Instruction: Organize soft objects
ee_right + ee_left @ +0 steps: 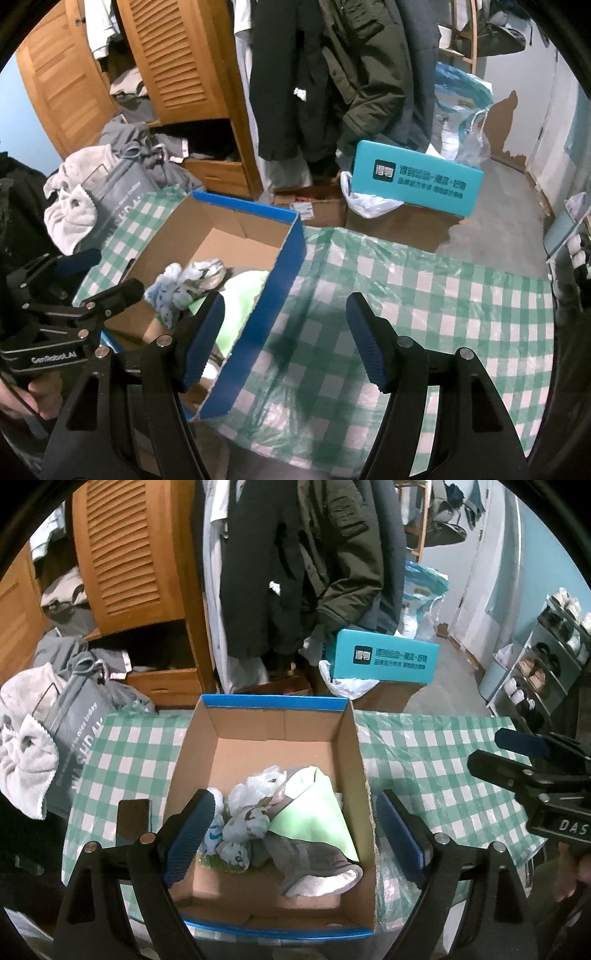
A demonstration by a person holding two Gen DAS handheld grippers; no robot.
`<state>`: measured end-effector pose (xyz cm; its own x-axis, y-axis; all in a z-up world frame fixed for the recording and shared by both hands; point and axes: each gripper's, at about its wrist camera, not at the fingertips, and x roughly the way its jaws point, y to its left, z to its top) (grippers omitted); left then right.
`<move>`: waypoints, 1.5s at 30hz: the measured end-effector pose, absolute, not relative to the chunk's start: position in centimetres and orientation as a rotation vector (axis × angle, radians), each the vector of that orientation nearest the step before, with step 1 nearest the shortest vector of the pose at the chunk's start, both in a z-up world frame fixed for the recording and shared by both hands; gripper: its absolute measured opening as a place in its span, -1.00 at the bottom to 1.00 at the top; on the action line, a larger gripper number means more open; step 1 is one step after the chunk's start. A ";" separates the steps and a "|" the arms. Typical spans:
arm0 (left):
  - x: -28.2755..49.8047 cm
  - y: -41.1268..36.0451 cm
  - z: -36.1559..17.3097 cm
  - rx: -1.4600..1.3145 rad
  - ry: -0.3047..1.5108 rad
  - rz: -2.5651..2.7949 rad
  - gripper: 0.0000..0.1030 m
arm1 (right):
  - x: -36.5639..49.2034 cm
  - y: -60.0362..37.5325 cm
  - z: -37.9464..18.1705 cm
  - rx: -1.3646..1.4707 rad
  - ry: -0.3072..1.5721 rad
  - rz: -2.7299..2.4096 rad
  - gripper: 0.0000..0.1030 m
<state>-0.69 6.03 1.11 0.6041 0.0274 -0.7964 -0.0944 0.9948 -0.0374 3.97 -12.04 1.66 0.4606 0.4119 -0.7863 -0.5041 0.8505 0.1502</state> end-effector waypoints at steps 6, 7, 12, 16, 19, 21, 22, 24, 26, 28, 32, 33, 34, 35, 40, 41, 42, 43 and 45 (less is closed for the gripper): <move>-0.8 4.8 1.2 -0.054 0.911 0.046 0.75 | 3.9 -12.0 1.0 -0.139 0.941 0.552 0.31; -0.8 4.8 1.2 -0.051 0.908 0.045 0.75 | 4.0 -12.1 0.9 -0.138 0.943 0.552 0.31; -0.7 4.6 1.0 -0.048 0.916 0.042 0.75 | 4.0 -12.1 0.9 -0.140 0.939 0.553 0.31; -0.7 4.5 1.0 -0.050 0.914 0.043 0.75 | 4.0 -12.2 0.9 -0.143 0.936 0.551 0.31; -0.7 4.5 1.1 -0.054 0.909 0.049 0.75 | 3.8 -12.2 1.0 -0.144 0.934 0.552 0.31; -0.8 4.5 1.1 -0.055 0.909 0.054 0.75 | 3.9 -12.2 1.0 -0.143 0.934 0.552 0.31; -0.8 4.5 1.1 -0.056 0.909 0.057 0.75 | 3.9 -12.2 1.0 -0.143 0.934 0.552 0.31; -0.9 4.5 1.1 -0.058 0.912 0.057 0.75 | 3.9 -12.2 1.0 -0.144 0.933 0.551 0.31; -0.9 4.6 1.0 -0.062 0.923 0.055 0.75 | 3.8 -12.1 1.0 -0.141 0.934 0.551 0.31; -0.9 4.7 0.9 -0.067 0.932 0.056 0.75 | 3.8 -12.1 1.1 -0.141 0.932 0.551 0.31; -1.1 4.7 1.0 -0.063 0.930 0.072 0.75 | 3.9 -12.1 1.0 -0.143 0.935 0.552 0.31; -1.1 4.8 1.0 -0.062 0.929 0.074 0.75 | 3.7 -12.1 1.2 -0.143 0.934 0.552 0.31; -1.1 4.7 1.1 -0.061 0.930 0.075 0.75 | 3.8 -12.1 1.2 -0.144 0.934 0.552 0.31; -1.1 4.7 1.0 -0.061 0.932 0.072 0.75 | 3.7 -12.1 1.2 -0.143 0.934 0.551 0.31; -1.1 4.7 1.1 -0.055 0.942 0.064 0.75 | 3.7 -12.1 1.2 -0.142 0.933 0.550 0.31; -1.1 4.6 1.1 -0.053 0.942 0.063 0.75 | 3.7 -12.1 1.2 -0.142 0.933 0.551 0.31; -1.1 4.6 1.1 -0.050 0.941 0.064 0.75 | 3.7 -12.1 1.1 -0.143 0.933 0.551 0.31; -1.1 4.5 1.1 -0.048 0.940 0.064 0.75 | 3.7 -12.1 1.2 -0.143 0.933 0.551 0.31; -1.1 4.5 1.1 -0.047 0.940 0.064 0.75 | 3.7 -12.1 1.1 -0.143 0.933 0.553 0.31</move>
